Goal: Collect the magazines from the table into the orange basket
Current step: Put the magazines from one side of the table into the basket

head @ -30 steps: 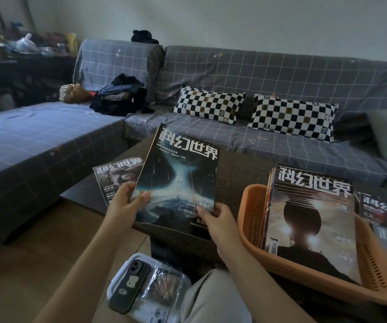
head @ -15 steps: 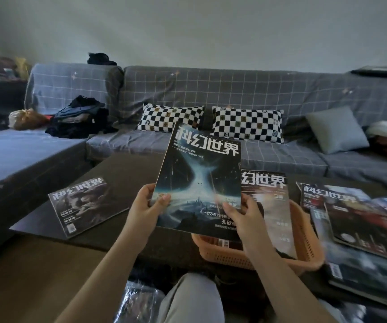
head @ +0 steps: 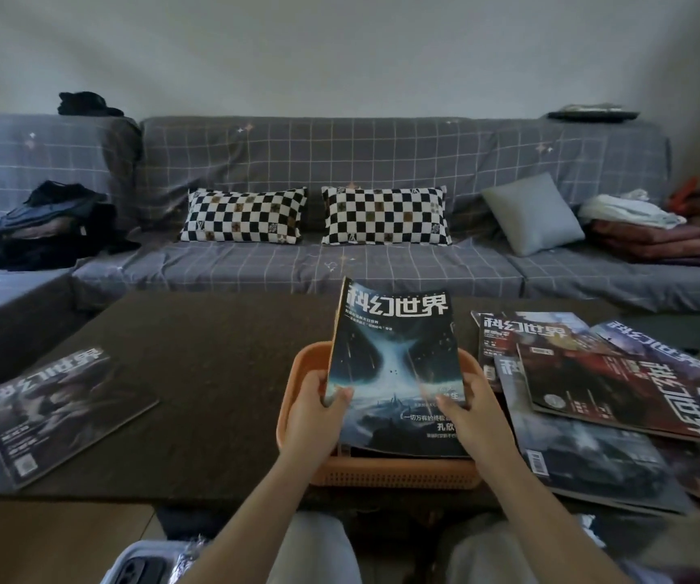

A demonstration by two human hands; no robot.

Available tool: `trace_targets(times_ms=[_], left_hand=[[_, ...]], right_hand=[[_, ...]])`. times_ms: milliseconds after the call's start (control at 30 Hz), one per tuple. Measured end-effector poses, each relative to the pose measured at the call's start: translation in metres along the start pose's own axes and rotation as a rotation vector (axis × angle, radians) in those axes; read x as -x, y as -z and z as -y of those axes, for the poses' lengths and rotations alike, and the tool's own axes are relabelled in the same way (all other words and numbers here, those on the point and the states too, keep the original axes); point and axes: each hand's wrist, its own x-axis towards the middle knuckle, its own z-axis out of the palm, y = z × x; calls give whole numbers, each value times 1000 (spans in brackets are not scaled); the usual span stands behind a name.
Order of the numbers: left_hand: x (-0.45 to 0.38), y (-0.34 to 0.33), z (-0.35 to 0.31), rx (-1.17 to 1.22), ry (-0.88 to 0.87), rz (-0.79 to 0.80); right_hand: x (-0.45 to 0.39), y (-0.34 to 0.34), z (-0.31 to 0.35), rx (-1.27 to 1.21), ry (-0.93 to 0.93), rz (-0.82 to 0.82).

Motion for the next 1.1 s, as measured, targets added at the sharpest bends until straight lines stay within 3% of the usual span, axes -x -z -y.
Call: trace_targets(times_ms=[133,267,367,933,1100], left_hand=[[-3,-9,6,-299,-32,-43],[-8,-10,9,-383,-30,-52],[-8,-9,9,-404,-36,-53],[-11,-8,11,-360,49,-50],[-13,-9,8,-243,84,5]], right_hand=[[-5,4,-4,186,38,-55],[-7,3,-6,353,150,-62],[-7,1,-7,494,82,-52],[-22,1,-20,286,-50,55],[-29,-2,-18,49,-167,115]])
